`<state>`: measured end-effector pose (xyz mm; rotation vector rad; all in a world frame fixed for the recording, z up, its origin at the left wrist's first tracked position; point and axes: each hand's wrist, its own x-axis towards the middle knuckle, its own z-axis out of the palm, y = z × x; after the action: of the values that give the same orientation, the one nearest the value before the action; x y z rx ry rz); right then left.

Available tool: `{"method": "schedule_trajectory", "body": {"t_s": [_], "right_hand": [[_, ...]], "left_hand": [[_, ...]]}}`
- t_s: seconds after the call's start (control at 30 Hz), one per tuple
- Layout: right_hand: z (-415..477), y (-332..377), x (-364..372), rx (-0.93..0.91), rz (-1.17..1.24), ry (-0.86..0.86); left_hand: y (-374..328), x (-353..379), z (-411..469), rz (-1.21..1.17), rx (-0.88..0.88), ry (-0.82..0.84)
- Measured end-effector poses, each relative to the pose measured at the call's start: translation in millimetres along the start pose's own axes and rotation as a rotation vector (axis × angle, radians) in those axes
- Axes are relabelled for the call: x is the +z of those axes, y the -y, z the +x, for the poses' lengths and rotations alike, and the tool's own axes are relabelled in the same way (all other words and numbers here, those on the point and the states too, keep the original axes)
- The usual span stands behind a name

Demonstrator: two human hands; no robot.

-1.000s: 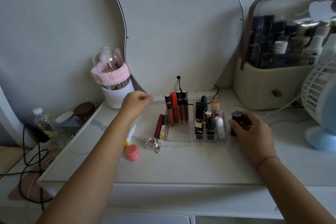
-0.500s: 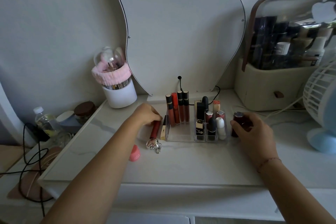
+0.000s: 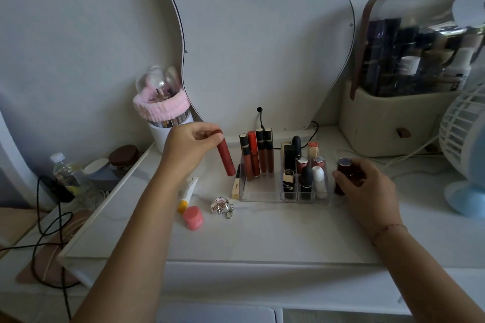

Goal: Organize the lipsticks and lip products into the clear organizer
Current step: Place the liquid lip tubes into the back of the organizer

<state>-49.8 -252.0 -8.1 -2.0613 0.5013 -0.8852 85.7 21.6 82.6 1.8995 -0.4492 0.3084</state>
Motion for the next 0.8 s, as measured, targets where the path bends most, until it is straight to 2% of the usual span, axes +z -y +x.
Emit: {"method": "schedule_trajectory", "body": {"t_s": [0.13, 0.3, 0.8], "right_hand": [[0, 0, 0, 0.007, 0.0, -0.001], [-1, 0, -1, 0.003, 0.0, -0.005], [1, -1, 1, -0.002, 0.006, -0.013]], "left_hand": [[-21, 20, -5, 0.0, 0.118, 0.038], [-27, 51, -3, 0.214, 0.205, 0.148], [-2, 64, -8, 0.392, 0.279, 0.05]]}}
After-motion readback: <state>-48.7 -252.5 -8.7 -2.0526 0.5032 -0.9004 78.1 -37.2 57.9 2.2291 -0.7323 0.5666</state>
